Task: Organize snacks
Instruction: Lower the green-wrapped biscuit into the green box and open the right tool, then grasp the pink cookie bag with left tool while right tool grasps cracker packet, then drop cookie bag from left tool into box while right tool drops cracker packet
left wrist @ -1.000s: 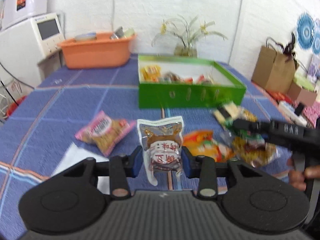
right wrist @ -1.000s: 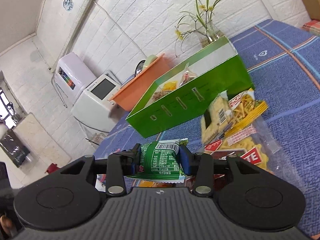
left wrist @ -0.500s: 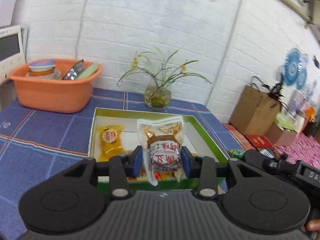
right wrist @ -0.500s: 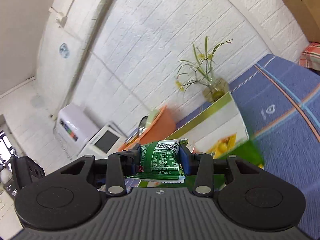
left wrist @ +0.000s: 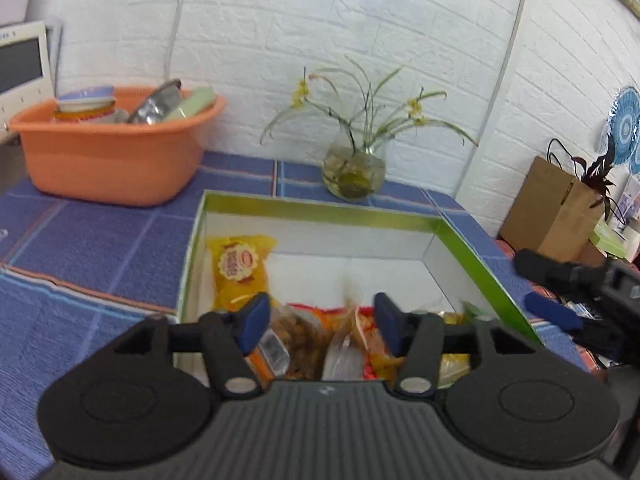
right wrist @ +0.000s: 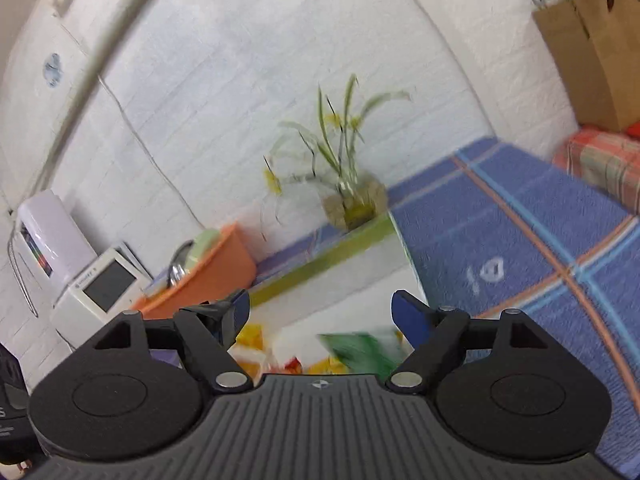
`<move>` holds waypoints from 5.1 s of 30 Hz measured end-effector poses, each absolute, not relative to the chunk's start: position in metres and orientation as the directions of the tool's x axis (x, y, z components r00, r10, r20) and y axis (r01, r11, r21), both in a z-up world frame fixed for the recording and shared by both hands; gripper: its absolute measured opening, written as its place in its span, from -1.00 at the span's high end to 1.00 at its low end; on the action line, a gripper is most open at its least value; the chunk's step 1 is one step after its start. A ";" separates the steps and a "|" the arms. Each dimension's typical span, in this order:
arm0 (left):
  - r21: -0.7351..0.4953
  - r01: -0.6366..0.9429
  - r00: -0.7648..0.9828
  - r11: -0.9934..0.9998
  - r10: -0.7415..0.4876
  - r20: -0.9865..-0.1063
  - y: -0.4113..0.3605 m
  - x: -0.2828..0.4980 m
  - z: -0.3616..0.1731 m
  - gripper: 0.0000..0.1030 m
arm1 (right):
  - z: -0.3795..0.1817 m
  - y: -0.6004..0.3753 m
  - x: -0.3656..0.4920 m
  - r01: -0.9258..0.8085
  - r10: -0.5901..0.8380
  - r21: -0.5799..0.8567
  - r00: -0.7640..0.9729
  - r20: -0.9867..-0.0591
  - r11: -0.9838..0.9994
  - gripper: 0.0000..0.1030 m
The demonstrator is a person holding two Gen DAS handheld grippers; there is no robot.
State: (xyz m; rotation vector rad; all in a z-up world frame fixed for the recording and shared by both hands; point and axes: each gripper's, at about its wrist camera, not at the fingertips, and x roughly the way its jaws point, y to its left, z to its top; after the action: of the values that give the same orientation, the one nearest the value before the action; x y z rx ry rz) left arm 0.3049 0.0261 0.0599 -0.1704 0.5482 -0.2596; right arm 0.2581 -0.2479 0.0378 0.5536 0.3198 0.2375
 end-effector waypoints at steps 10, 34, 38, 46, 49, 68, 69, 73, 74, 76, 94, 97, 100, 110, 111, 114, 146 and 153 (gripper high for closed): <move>-0.251 0.128 0.886 0.959 -0.225 -0.406 0.051 0.265 0.109 -0.93 | 0.113 -0.260 0.189 -0.193 0.250 0.406 0.964 -0.093 0.893 -1.00; -0.304 0.028 0.882 0.952 -0.167 -0.441 0.156 0.184 0.030 -0.99 | 0.020 -0.246 0.177 -0.193 0.410 0.545 0.857 -0.310 0.816 -1.00; -0.287 0.015 0.866 0.958 -0.156 -0.475 0.149 0.178 0.020 -0.99 | 0.015 -0.240 0.177 -0.165 0.361 0.505 0.876 -0.321 0.847 -1.00; -0.147 0.002 0.815 0.989 -0.086 -0.573 0.123 0.179 0.011 -0.99 | 0.006 -0.239 0.185 -0.120 0.339 0.494 0.860 -0.381 0.861 -1.00; -0.129 -0.012 0.820 0.992 -0.064 -0.568 0.123 0.173 0.013 -0.99 | 0.006 -0.238 0.186 -0.122 0.338 0.483 0.857 -0.389 0.867 -1.00; -0.041 0.010 0.736 0.999 -0.035 -0.676 0.093 0.186 -0.013 -0.99 | -0.008 -0.219 0.193 -0.167 0.397 0.466 0.798 -0.453 0.869 -1.00; -0.044 0.002 0.736 0.999 -0.032 -0.676 0.094 0.187 -0.013 -0.99 | -0.009 -0.217 0.193 -0.171 0.398 0.460 0.796 -0.457 0.871 -1.00; -0.068 -0.018 0.743 0.998 -0.032 -0.668 0.098 0.191 -0.014 -0.99 | -0.013 -0.208 0.197 -0.191 0.410 0.428 0.758 -0.507 0.883 -1.00; -0.075 -0.017 0.744 0.997 -0.038 -0.667 0.098 0.192 -0.014 -0.99 | -0.014 -0.203 0.198 -0.197 0.408 0.409 0.742 -0.532 0.891 -1.00; -0.098 0.000 0.740 0.995 -0.066 -0.670 0.097 0.199 -0.011 -0.99 | -0.013 -0.189 0.198 -0.213 0.364 0.318 0.748 -0.556 0.924 -1.00; -0.066 0.034 0.749 0.997 -0.069 -0.659 0.095 0.193 -0.010 -0.21 | -0.011 -0.157 0.210 -0.337 0.269 0.013 0.729 -0.629 0.941 -0.86; -0.191 0.066 0.730 0.979 -0.178 -0.660 0.105 0.187 -0.004 -0.20 | -0.005 -0.163 0.198 -0.342 0.342 0.109 0.751 -0.564 0.933 -0.86; -0.275 0.059 0.736 0.960 -0.228 -0.637 0.111 0.174 0.005 -0.20 | 0.008 -0.171 0.180 -0.339 0.380 0.172 0.809 -0.449 0.925 -0.86; -0.231 0.133 0.826 0.964 -0.237 -0.511 0.084 0.137 0.057 -0.20 | 0.035 -0.178 0.132 -0.458 0.505 0.221 0.821 -0.266 0.861 -0.87; -0.225 0.153 0.831 0.962 -0.248 -0.498 0.078 0.140 0.063 -0.20 | 0.037 -0.180 0.133 -0.465 0.514 0.229 0.818 -0.259 0.855 -0.87; -0.187 0.216 0.836 0.958 -0.280 -0.472 0.057 0.159 0.083 -0.20 | 0.045 -0.186 0.134 -0.457 0.500 0.229 0.845 -0.190 0.859 -0.87; -0.025 0.054 0.877 0.998 -0.059 -0.478 -0.007 0.318 0.055 -0.63 | 0.029 -0.251 0.265 -0.026 0.189 0.474 0.936 -0.298 0.880 -1.00; 0.020 0.048 0.893 0.999 -0.033 -0.449 -0.009 0.308 0.065 -0.97 | 0.060 -0.240 0.241 -0.085 0.215 0.415 0.936 -0.278 0.906 -1.00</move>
State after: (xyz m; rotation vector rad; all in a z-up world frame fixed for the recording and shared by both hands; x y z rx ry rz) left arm 0.3082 -0.0091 0.0654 0.0310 0.4649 -0.0419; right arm 0.2410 -0.2396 0.0602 0.4104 0.3252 0.1578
